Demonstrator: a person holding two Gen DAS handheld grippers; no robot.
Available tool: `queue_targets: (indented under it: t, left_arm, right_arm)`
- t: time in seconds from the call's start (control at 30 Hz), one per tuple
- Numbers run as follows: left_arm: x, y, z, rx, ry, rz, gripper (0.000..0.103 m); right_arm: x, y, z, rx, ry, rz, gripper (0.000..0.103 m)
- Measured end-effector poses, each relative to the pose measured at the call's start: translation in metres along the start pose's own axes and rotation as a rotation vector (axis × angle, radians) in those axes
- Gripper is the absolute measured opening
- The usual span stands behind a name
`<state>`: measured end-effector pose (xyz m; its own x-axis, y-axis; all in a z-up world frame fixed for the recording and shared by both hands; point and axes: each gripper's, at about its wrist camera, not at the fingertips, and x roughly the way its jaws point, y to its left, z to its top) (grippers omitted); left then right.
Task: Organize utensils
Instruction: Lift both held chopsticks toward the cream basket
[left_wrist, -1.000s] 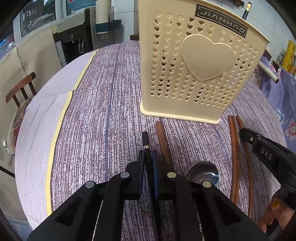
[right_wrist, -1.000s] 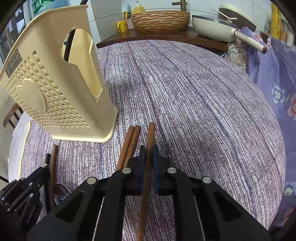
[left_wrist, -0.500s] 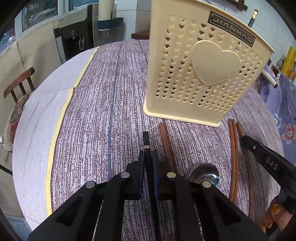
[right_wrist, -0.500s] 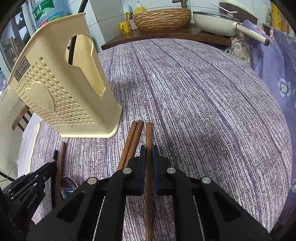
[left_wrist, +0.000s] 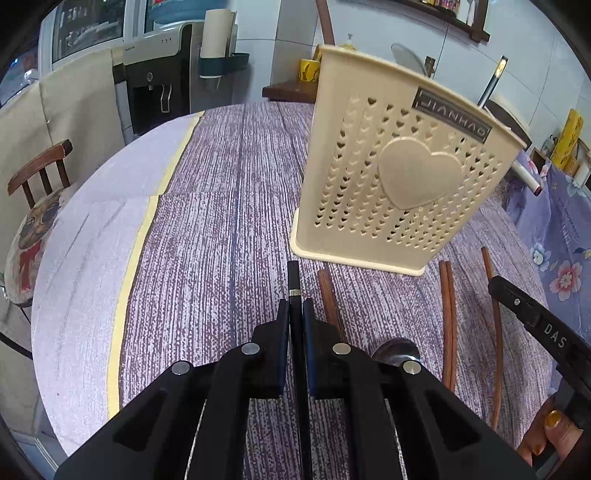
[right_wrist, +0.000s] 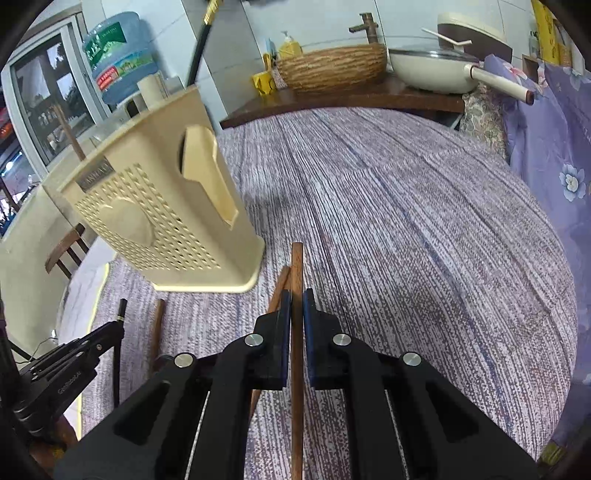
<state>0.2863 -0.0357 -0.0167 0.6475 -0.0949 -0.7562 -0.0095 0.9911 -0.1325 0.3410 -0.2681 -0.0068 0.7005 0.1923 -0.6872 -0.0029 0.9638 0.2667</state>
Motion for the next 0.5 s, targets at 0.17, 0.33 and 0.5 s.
queue_targets:
  t: [0.17, 0.33, 0.5]
  left_arm:
    - [-0.023, -0.001, 0.008, -0.001, -0.056, -0.028, 0.009]
    - [-0.049, -0.002, 0.017, -0.001, -0.121, -0.061, 0.008]
    - [-0.076, -0.003, 0.017, 0.007, -0.182, -0.095, 0.008]
  right_arm:
    - [-0.034, 0.005, 0.009, -0.018, -0.080, 0.063, 0.008]
    - [-0.071, 0.012, 0.018, -0.061, -0.155, 0.098, 0.008]
    - [-0.104, 0.016, 0.025, -0.075, -0.208, 0.158, 0.008]
